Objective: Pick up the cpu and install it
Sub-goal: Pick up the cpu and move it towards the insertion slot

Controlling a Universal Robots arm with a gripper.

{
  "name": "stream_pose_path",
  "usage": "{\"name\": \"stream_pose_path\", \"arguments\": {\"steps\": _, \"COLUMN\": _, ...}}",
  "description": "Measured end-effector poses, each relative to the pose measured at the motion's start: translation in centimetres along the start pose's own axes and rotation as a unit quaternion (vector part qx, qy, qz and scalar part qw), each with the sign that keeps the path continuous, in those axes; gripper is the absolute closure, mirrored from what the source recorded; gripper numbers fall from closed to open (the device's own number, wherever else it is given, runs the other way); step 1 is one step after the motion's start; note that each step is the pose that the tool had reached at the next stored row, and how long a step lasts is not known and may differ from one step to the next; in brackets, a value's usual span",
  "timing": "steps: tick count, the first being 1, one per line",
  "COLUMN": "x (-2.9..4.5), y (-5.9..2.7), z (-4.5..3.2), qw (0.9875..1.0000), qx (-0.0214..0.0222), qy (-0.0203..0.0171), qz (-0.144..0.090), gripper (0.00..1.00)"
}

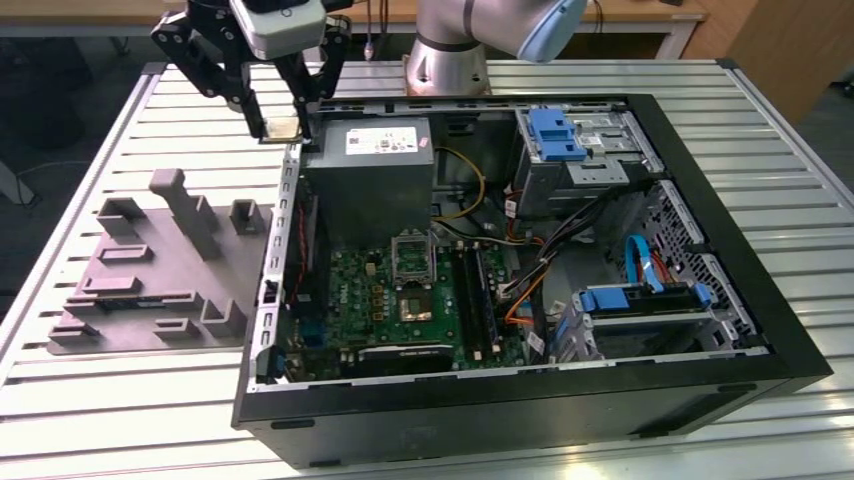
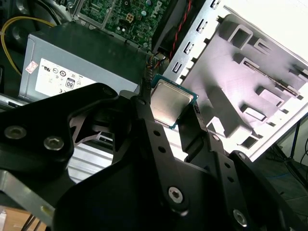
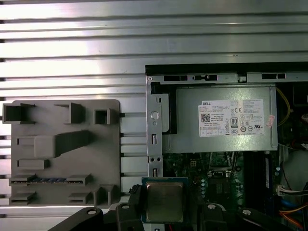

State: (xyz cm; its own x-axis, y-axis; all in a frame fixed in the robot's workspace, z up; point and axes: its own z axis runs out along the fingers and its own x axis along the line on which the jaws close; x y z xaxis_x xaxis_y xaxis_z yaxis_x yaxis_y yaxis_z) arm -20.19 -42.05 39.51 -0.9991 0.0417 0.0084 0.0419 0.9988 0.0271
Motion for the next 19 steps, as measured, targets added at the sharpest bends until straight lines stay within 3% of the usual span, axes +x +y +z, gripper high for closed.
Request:
{"name": "stream_pose_path", "arguments": {"steps": 13, "x": -0.17, "y": -0.15, "z": -0.01, "qw": 1.0, "qx": 0.0, "qy": 0.0, "qz": 0.0, "gripper": 0.53}}
{"name": "stream_pose_path", "arguments": {"steps": 19, "x": -1.59, "y": -0.09, "z": -0.01, "qw": 1.0, "qx": 0.0, "qy": 0.0, "qz": 0.0, "gripper": 0.53}}
